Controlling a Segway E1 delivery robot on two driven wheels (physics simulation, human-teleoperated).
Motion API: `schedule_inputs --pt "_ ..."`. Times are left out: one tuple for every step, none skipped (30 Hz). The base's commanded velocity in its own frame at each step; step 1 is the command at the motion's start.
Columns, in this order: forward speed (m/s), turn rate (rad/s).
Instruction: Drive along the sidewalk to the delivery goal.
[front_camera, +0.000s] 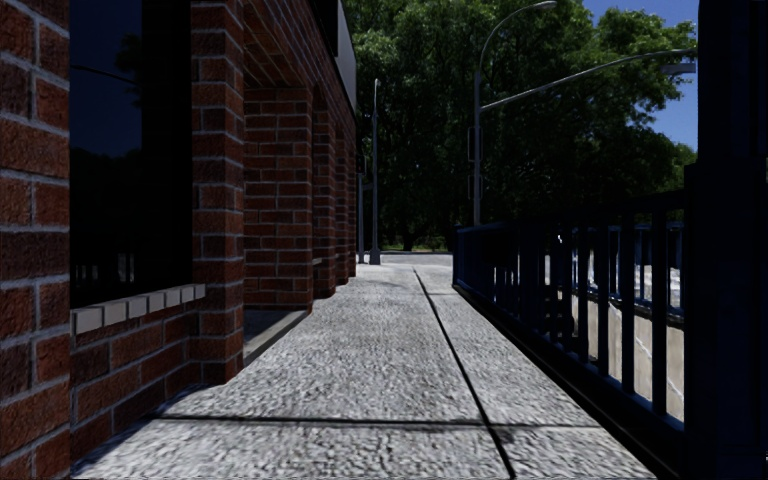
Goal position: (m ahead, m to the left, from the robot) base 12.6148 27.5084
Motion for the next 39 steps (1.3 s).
schedule_inputs --pt "2.0 0.0" --pt "2.0 0.0" --pt "2.0 0.0" --pt "2.0 0.0" --pt "2.0 0.0" --pt "2.0 0.0" --pt "2.0 0.0" --pt "2.0 0.0" --pt "2.0 0.0" --pt "2.0 0.0" --pt "2.0 0.0" --pt "2.0 0.0" --pt "2.0 0.0" --pt "2.0 0.0" --pt "2.0 0.0" --pt "2.0 0.0" --pt "2.0 0.0" --pt "2.0 0.0" --pt "2.0 0.0" --pt "2.0 0.0" --pt "2.0 0.0" --pt "2.0 0.0" --pt "2.0 0.0" --pt "2.0 0.0" --pt "2.0 0.0" --pt "2.0 0.0" --pt "2.0 0.0" --pt "2.0 0.0" --pt "2.0 0.0" --pt "2.0 0.0" --pt "2.0 0.0" --pt "2.0 -0.09" --pt "2.0 -0.22" --pt "2.0 -0.3" --pt "2.0 -0.3" --pt "2.0 -0.31" --pt "2.0 -0.29" --pt "2.0 -0.29" --pt "2.0 -0.16"
